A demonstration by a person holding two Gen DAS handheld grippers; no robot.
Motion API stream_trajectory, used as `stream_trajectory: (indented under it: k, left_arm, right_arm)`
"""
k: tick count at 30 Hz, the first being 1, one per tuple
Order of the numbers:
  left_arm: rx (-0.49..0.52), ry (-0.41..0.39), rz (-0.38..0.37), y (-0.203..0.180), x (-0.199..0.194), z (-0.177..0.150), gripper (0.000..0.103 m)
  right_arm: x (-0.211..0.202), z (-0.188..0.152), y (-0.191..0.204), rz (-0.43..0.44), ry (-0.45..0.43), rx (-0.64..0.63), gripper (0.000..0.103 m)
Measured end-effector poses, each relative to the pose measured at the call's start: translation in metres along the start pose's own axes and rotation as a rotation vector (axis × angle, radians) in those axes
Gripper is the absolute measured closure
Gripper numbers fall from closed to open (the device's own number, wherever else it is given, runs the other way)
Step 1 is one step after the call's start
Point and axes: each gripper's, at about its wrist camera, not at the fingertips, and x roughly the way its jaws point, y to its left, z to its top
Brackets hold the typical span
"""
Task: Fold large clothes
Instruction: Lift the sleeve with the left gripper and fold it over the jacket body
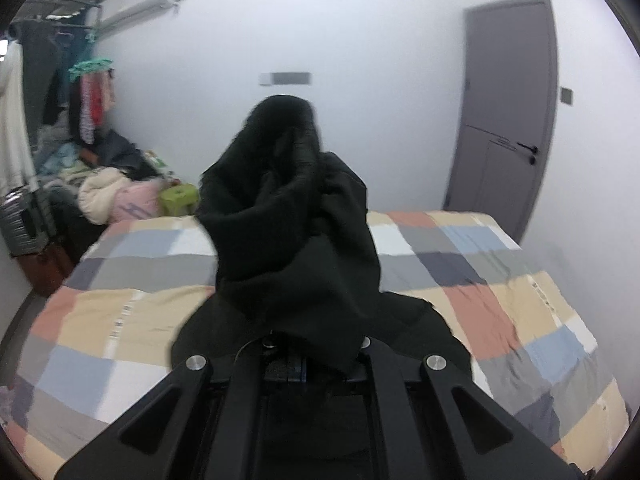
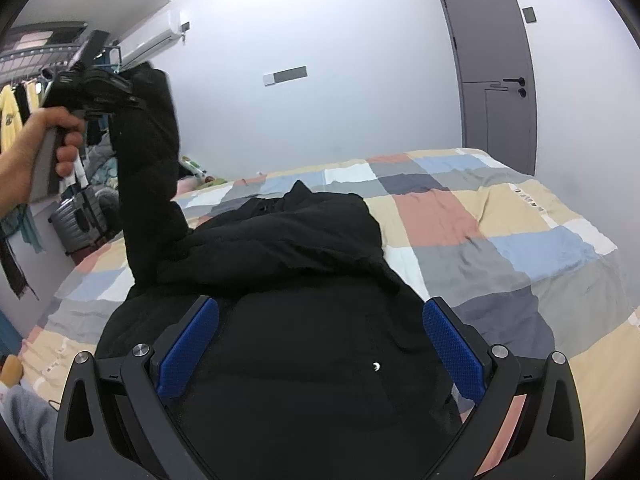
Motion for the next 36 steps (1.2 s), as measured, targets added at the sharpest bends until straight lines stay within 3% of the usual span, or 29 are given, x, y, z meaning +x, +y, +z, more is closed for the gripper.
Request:
stream_trajectory:
  k: [7, 15, 23, 26, 30, 36]
  left_arm:
    - [0.066, 0.08, -0.066, -0.068, 0.066, -0.041, 0.1]
    - [0.076, 0.17, -0.129, -0.085, 0.135, -0.096, 0.1]
    - [0.091, 0.285, -0.134, -0.108, 0.198, -0.157, 0.1]
    - [0.091, 0.307, -0.129, -0.11, 0.213, -0.168, 0.1]
    - [0.048, 0.331, -0.136, -0.102, 0.229, -0.17, 0.1]
    - [0.061, 0.336, -0.118, -0.104, 0.228, -0.164, 0.097]
  right_arm:
    - [0.017, 0.002, -0.018, -0.018, 0.003, 0.032, 0.0]
    - [0.043, 0.004, -0.039, -0.025, 0.03, 0.075, 0.0]
    - [0.057, 0.0, -0.05, 0.005, 0.047, 0.114, 0.0]
    - [0.068, -0.003, -0.045, 0.014, 0.073, 0.079, 0.0]
    - [0.077, -0.008, -0.054, 0.039, 0.091, 0.148, 0.0]
    - [0.086, -0.013, -0.057, 0.039, 0.094, 0.139, 0.0]
